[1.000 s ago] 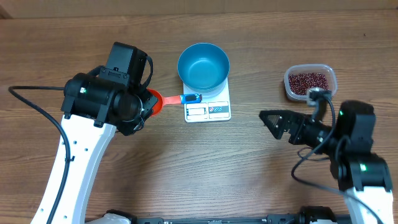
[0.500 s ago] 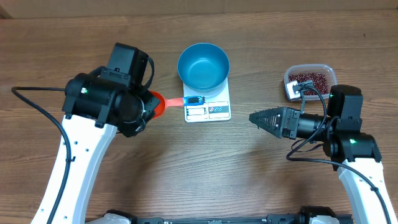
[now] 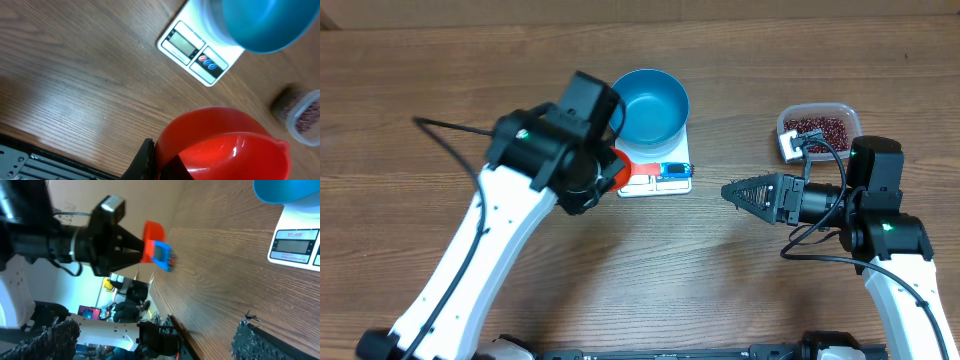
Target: Scoop item into bowl and weigh 150g on scale
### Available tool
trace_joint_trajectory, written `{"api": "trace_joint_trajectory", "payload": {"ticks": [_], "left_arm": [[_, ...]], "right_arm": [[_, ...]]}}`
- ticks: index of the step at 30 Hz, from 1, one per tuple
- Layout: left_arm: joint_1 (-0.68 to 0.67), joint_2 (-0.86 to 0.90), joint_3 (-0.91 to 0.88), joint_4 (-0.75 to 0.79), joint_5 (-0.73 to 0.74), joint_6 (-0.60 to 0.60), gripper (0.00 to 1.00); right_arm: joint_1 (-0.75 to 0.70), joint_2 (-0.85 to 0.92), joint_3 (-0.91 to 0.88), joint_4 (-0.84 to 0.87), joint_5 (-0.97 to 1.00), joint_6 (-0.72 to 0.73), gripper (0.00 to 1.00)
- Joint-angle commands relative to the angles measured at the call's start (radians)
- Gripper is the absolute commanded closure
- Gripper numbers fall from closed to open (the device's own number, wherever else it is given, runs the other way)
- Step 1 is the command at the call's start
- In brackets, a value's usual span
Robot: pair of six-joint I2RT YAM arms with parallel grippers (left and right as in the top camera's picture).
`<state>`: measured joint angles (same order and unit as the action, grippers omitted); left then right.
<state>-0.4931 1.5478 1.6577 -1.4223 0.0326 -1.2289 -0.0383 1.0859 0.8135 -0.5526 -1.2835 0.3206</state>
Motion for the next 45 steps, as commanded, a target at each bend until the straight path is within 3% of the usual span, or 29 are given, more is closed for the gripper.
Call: {"api": "trace_joint_trajectory", "payload": {"ticks": [1,10,14,20,38,45], "left_arm": [[-0.013,0.047,0.011,0.007,0.026,-0.027,0.96],[-0.018,0.081,0.011,0.070,0.054,-0.015,0.96],[-0.019,0.081,0.011,0.115,0.129,0.047,0.96],[-0.021,0.081,0.011,0.160,0.219,0.092,0.96],[-0.127,0.082,0.011,0.191,0.196,0.100,0.96],[-0.151,0.082,0.011,0.198,0.183,0.097,0.96]], "right_arm": [[0.005,-0.003,0.022,0.007,-0.019,-0.004,0.00],[0.005,-0.002,0.022,0.010,0.048,-0.002,0.00],[0.005,-0.002,0.022,0.014,0.106,0.099,0.00],[0.005,-0.002,0.022,0.053,0.013,0.151,0.00],[0.005,-0.002,0.022,0.051,0.010,0.151,0.00],[0.005,-0.002,0.022,0.051,0.010,0.151,0.17]]}}
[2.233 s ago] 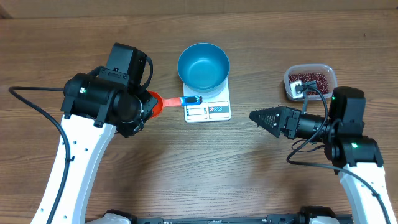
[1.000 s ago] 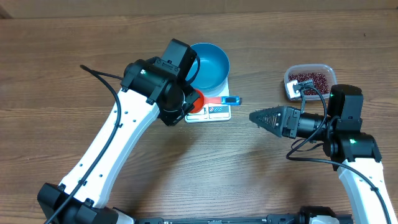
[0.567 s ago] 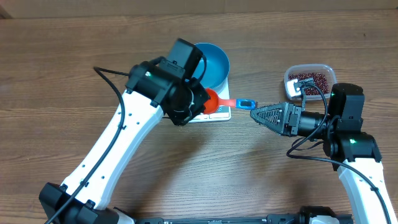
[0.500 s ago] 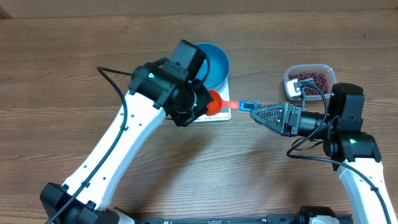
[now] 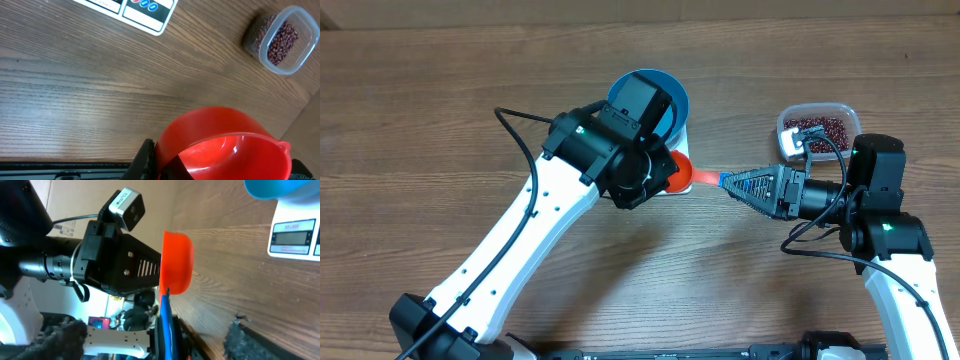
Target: Scoop item into bowl and weigh 150g on scale
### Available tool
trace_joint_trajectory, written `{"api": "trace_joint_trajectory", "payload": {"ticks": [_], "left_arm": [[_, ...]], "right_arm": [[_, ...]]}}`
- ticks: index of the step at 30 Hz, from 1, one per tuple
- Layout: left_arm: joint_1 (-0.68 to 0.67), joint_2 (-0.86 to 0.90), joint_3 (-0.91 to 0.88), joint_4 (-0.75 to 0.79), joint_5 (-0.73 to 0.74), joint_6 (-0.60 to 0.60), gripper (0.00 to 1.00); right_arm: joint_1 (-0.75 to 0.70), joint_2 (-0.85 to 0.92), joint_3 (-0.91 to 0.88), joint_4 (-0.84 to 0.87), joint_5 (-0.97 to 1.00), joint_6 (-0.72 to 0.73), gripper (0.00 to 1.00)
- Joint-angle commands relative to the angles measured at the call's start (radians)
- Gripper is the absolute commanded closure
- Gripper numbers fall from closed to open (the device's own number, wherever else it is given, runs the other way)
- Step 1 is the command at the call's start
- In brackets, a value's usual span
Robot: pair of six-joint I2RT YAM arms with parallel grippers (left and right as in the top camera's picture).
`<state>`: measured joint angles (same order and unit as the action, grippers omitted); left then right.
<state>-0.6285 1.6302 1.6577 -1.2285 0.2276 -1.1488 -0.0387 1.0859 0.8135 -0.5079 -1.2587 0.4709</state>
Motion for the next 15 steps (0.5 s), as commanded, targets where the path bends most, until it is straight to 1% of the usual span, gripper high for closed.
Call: {"api": "trace_joint_trajectory", "payload": {"ticks": [1,6,11,15], "left_arm": [[-0.019,0.000,0.011,0.003,-0.019,0.015,0.96],[-0.030,0.001,0.011,0.004,-0.028,0.008,0.96],[-0.034,0.001,0.011,0.004,-0.028,0.008,0.96],[-0.034,0.002,0.011,0.004,-0.028,-0.001,0.96]], "right_arm": [[0.005,-0.002,0.022,0.006,-0.015,0.000,0.20],[0.005,-0.002,0.022,0.006,-0.015,0.000,0.28],[0.005,-0.002,0.022,0.006,-0.015,0.000,0.46],[0.005,-0.002,0.022,0.006,-0.015,0.000,0.54]]}}
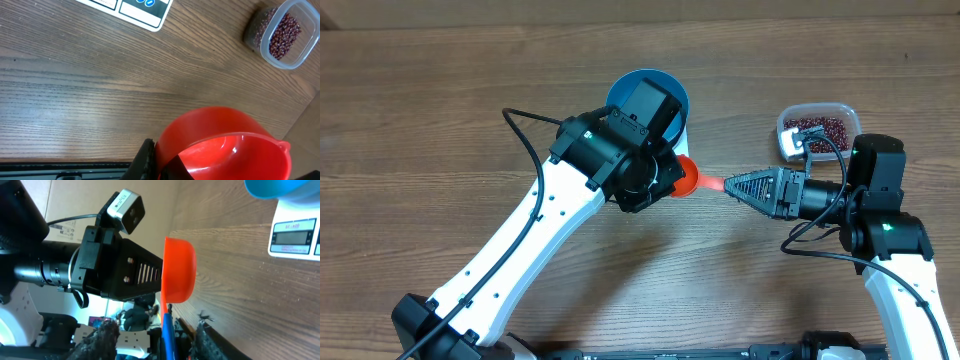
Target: Scoop item into bowl and weigh 150g on scale
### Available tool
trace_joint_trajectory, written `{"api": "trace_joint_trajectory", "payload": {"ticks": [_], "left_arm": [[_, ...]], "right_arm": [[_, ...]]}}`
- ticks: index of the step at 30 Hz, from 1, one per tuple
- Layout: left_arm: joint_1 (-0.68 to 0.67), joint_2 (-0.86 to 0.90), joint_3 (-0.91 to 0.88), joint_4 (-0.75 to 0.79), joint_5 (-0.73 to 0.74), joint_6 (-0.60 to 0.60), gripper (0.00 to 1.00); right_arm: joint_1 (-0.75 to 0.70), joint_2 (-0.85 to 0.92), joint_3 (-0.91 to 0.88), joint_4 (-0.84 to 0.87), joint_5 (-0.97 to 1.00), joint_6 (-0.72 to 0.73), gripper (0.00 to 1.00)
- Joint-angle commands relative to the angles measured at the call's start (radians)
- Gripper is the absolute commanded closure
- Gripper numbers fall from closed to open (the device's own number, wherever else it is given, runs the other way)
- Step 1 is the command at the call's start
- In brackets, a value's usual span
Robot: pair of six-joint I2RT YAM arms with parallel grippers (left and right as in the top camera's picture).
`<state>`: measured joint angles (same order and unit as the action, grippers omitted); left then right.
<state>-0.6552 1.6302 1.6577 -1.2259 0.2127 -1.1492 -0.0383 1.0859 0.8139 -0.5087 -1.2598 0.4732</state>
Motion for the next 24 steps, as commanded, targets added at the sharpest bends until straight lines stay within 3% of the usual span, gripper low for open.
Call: {"api": "trace_joint_trajectory", "payload": {"ticks": [1,24], "left_arm": [[-0.007,0.002,0.011,0.002,-0.013,-0.003,0.96],[-0.034,0.021,0.011,0.015,-0.029,-0.012,0.96]], "right_arm": [[0.005,-0.002,0.021,0.007,-0.014,-0.002,0.56],[0.005,-0.002,0.021,0.006,-0.014,-0.002,0.75]]}}
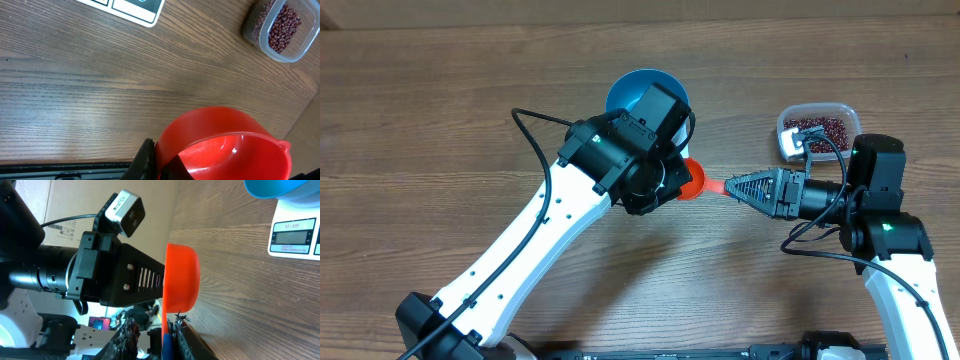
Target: Scoop item into bowl and weigh 150g on scale
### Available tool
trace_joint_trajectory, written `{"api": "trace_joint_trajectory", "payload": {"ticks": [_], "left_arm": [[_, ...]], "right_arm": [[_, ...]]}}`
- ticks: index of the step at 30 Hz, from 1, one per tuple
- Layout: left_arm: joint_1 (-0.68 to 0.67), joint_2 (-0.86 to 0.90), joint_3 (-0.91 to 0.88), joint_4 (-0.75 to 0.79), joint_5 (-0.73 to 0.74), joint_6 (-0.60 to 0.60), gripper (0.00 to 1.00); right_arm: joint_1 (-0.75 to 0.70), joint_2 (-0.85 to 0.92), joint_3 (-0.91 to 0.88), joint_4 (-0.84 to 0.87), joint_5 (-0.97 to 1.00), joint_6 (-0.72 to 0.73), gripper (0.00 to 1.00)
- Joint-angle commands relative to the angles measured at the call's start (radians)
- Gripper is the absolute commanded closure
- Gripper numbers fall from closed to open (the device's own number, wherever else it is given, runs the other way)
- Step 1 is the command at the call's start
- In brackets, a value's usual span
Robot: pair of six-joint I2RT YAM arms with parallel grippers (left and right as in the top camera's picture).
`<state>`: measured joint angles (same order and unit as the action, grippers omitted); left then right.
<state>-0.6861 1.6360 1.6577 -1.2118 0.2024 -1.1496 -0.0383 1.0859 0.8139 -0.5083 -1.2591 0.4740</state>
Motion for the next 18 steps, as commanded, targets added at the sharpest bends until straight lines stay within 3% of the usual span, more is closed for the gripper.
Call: {"api": "trace_joint_trajectory", "payload": {"ticks": [1,18], "left_arm": [[-0.002,0.016,0.011,0.003,-0.019,-0.016,0.96],[-0.002,0.015,0.011,0.014,0.001,-0.109,0.96]], "right_arm": [[0.005,-0.002,0.021,0.006,-0.014,-0.003,0.75],[0.005,-0.002,0.021,-0.002,0.012,-0.003,0.74]]}}
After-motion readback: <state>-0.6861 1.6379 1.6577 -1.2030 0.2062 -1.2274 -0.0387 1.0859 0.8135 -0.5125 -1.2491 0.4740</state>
